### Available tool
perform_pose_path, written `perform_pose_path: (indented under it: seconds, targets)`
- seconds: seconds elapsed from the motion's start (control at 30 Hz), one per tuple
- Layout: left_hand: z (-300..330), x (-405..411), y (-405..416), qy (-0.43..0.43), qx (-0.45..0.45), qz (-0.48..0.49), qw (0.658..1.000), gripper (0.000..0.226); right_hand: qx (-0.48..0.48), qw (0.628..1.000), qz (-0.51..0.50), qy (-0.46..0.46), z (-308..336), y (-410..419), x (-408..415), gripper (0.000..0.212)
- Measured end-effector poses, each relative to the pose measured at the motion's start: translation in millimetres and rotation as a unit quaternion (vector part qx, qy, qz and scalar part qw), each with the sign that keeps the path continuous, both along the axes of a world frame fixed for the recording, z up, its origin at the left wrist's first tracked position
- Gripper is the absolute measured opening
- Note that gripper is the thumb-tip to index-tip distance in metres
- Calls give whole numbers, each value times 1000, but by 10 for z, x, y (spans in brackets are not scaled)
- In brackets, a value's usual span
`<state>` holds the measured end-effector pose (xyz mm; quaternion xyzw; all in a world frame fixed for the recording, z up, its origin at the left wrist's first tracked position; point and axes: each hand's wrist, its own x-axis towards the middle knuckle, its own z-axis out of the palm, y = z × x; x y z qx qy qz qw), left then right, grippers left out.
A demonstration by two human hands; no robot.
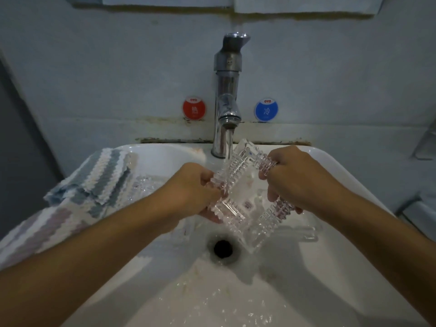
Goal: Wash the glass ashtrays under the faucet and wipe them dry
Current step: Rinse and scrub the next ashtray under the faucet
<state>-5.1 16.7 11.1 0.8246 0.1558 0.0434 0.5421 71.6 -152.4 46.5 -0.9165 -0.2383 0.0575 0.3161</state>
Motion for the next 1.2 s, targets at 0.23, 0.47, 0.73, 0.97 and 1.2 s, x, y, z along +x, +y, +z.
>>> perform_pose_path:
  seconds: [0.23, 0.47, 0.73, 0.97, 1.2]
  targets:
    - [-10, -24, 46, -10, 54, 0, 999, 25, 7, 1000, 10, 14, 11, 4, -10, 18]
    - [-64, 37, 8, -85, 411, 5, 907, 51, 42, 997, 23, 66, -5, -20, 10, 18]
    - [-142, 55, 1, -132, 206, -85, 966, 19, 38, 989, 43, 134, -22, 8, -38, 18]
    - [-79, 37, 7, -91, 366, -35, 925, 33, 14, 973, 76, 218, -31, 74, -157, 19]
    - [-117, 71, 24, -56, 345, -56, 935, 10, 55, 981, 83, 168, -29, 56, -114, 19]
